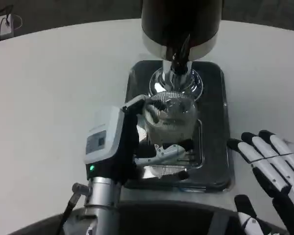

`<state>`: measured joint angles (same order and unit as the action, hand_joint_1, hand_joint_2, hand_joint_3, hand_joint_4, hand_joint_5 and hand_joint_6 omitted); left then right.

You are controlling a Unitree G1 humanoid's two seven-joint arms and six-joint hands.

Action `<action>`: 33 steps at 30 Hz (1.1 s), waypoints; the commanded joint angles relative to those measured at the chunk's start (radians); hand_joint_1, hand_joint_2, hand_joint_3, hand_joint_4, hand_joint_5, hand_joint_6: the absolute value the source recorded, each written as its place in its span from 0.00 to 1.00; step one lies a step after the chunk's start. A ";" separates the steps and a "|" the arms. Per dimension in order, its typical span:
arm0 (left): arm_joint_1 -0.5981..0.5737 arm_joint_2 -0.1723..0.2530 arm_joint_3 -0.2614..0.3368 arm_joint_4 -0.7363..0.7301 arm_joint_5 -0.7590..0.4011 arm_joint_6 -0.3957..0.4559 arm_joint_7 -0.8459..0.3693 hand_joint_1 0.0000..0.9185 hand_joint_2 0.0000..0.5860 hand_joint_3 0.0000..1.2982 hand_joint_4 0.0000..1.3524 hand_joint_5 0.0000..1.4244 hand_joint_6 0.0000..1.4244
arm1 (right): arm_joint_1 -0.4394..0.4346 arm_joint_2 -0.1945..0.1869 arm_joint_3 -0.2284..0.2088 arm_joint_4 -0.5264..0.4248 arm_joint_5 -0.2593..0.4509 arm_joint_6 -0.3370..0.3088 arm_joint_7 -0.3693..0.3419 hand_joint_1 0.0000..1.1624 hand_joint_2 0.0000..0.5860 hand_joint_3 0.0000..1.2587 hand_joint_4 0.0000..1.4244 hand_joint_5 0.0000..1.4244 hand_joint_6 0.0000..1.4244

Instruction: Grasp the cup under the faucet to collect the drink, then remove the cup.

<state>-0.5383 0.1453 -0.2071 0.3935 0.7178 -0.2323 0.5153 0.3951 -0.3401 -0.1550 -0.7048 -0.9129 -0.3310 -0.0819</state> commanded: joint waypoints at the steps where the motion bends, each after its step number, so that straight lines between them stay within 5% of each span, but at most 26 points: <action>1: -0.056 -0.007 -0.016 0.059 -0.007 -0.006 0.040 0.84 0.00 0.79 0.83 0.85 1.00 | 0.020 0.007 -0.013 -0.019 0.013 0.004 0.007 0.14 0.94 0.10 0.05 0.04 0.09; 8: -0.045 -0.003 -0.026 0.064 0.007 0.024 0.067 0.83 0.00 0.75 0.77 0.81 0.99 | 0.022 0.008 -0.025 -0.019 0.025 0.005 0.009 0.14 0.94 0.10 0.05 0.04 0.09; 12: -0.027 -0.003 -0.030 0.043 0.016 0.055 0.078 0.79 0.00 0.62 0.60 0.71 0.91 | 0.018 0.009 -0.023 -0.016 0.029 0.004 0.011 0.14 0.93 0.10 0.05 0.04 0.09; 14: -0.021 -0.001 -0.032 0.035 0.013 0.064 0.080 0.70 0.00 0.54 0.49 0.67 0.85 | 0.016 0.010 -0.021 -0.015 0.031 0.003 0.013 0.14 0.93 0.10 0.05 0.04 0.09; 17: -0.021 0.004 -0.033 0.035 -0.004 0.055 0.071 0.40 0.07 0.39 0.38 0.61 0.77 | 0.013 0.012 -0.020 -0.013 0.033 0.002 0.015 0.14 0.92 0.10 0.05 0.04 0.09; 20: -0.025 0.009 -0.034 0.041 -0.018 0.042 0.062 0.31 0.07 0.28 0.27 0.53 0.69 | 0.012 0.015 -0.019 -0.012 0.036 0.002 0.018 0.14 0.92 0.10 0.05 0.04 0.09; 25: -0.024 0.012 -0.035 0.037 -0.031 0.029 0.063 0.21 0.06 0.13 0.11 0.32 0.34 | 0.008 0.017 -0.018 -0.008 0.036 0.005 0.020 0.14 0.92 0.10 0.05 0.04 0.09; 33: 0.041 0.023 -0.013 -0.074 -0.073 0.001 0.062 0.01 0.00 0.08 0.04 0.24 0.21 | 0.002 0.018 -0.013 -0.004 0.037 0.005 0.025 0.13 0.93 0.10 0.05 0.05 0.10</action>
<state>-0.5437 0.1586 -0.2393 0.3864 0.6634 -0.2153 0.5804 0.3956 -0.3247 -0.1744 -0.7105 -0.8834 -0.3269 -0.0631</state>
